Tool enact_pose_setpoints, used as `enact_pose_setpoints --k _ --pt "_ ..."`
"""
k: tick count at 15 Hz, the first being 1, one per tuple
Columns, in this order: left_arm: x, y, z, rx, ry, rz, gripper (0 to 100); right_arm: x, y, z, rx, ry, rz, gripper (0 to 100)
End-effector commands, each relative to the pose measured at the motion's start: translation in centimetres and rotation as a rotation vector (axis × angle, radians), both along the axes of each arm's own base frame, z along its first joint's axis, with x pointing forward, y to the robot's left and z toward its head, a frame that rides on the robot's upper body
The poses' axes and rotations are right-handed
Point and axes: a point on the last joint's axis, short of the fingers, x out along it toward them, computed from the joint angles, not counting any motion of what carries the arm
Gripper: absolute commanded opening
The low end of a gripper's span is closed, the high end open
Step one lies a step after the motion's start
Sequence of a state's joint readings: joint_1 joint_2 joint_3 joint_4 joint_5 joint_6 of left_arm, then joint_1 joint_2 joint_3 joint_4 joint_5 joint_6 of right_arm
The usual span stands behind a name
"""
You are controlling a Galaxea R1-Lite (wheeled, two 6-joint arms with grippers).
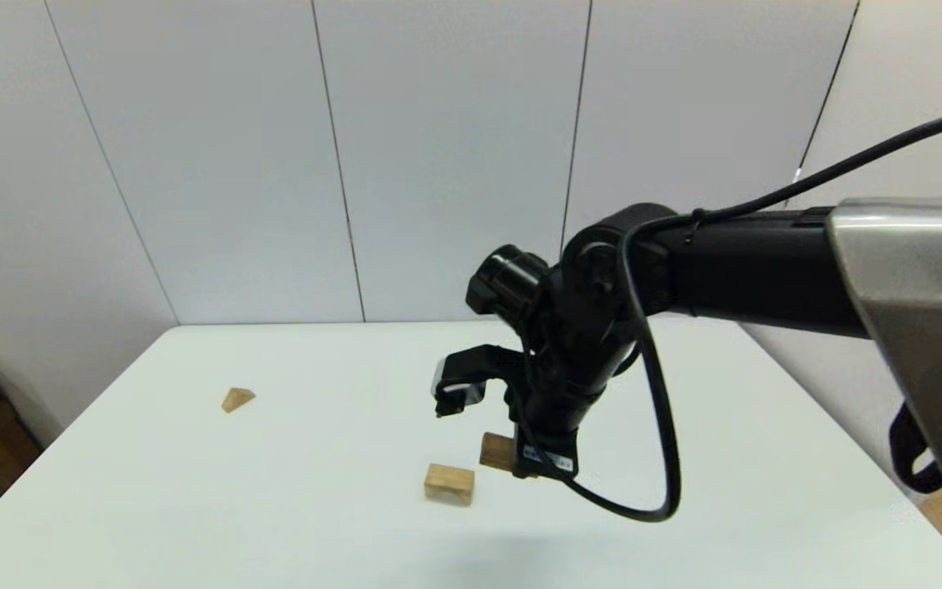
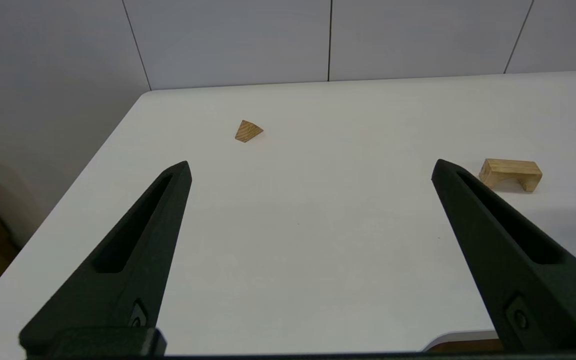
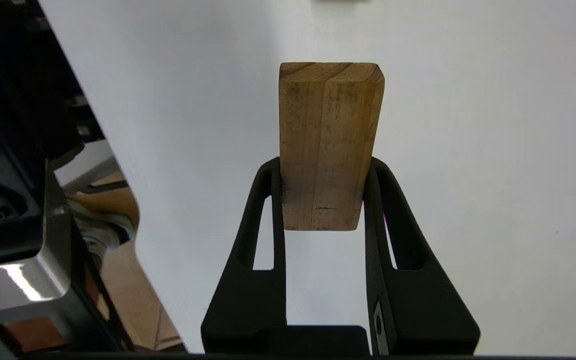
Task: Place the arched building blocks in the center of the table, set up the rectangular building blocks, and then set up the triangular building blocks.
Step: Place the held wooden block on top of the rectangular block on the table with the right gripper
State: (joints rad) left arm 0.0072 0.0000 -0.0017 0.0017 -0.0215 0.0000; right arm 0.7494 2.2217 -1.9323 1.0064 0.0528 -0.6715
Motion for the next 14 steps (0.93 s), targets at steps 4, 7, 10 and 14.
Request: enact_pose_setpoints --k 4,7,10,14 --pt "0.0 0.0 0.0 0.0 0.0 0.0 100 0.3 2.0 -3.6 -0.06 0.049 0.036 0" --pt "0.0 0.0 0.0 0.0 0.0 0.0 100 -0.3 2.9 -4.6 -0.078 0.068 0.061 0" --pt "0.0 0.0 0.0 0.0 0.0 0.0 100 -0.5 3.6 -5.4 -0.075 0.081 0.049 0" --pt "0.0 0.0 0.0 -0.002 0.0 0.0 100 0.2 4.3 -5.7 -0.002 0.06 -0.073 0"
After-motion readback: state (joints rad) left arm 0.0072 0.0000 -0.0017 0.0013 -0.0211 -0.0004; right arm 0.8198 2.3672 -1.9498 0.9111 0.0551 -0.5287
